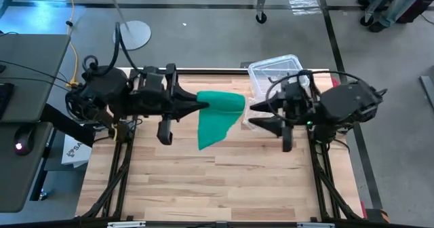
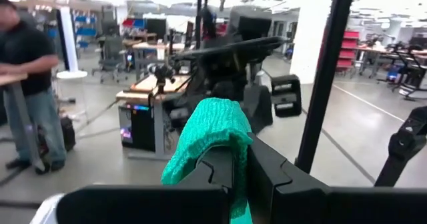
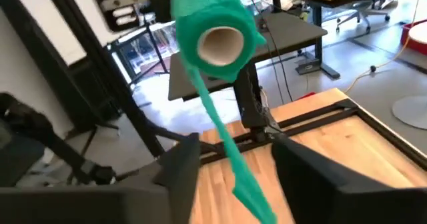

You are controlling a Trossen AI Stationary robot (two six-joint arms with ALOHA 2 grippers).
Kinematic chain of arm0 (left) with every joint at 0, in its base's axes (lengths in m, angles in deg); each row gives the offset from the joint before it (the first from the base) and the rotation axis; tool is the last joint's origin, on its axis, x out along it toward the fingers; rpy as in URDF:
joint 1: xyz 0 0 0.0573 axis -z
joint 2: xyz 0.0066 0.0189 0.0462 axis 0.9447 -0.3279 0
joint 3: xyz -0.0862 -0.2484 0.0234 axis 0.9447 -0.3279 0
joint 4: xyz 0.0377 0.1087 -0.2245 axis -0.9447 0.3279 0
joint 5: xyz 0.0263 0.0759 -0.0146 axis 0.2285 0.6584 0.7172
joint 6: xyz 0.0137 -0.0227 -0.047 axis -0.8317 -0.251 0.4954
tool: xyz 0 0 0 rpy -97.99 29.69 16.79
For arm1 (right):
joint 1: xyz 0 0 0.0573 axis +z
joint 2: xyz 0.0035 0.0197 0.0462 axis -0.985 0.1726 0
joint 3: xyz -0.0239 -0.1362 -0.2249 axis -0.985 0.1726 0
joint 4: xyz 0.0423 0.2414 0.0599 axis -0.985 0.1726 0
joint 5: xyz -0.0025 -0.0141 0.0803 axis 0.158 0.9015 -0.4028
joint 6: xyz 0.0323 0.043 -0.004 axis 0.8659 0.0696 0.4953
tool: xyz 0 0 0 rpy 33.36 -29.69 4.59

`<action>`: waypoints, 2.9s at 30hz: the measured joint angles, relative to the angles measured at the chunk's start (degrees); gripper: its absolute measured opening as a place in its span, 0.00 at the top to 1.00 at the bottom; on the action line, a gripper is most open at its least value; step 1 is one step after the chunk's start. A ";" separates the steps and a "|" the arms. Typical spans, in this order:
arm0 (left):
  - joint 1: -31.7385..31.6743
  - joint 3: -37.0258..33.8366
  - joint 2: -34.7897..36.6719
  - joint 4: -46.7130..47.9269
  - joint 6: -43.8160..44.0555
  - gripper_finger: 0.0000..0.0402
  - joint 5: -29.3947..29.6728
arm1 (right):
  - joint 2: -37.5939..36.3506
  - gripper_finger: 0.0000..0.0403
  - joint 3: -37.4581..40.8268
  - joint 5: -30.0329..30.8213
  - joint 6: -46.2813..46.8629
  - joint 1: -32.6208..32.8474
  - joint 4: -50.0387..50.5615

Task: Roll bandage
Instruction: Roll the green bandage

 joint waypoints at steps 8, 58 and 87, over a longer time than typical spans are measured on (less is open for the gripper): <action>0.67 0.00 -0.22 -6.02 -5.82 0.97 -0.24 | 6.96 0.42 0.06 2.70 -10.99 0.02 -14.65; 2.45 -0.12 1.77 -14.70 -10.01 0.97 -6.05 | 13.00 0.59 -0.05 4.95 1.46 3.52 7.34; 2.77 -0.15 1.73 -17.53 -12.98 0.97 -11.46 | 8.92 0.25 0.06 6.95 -9.02 3.13 -2.12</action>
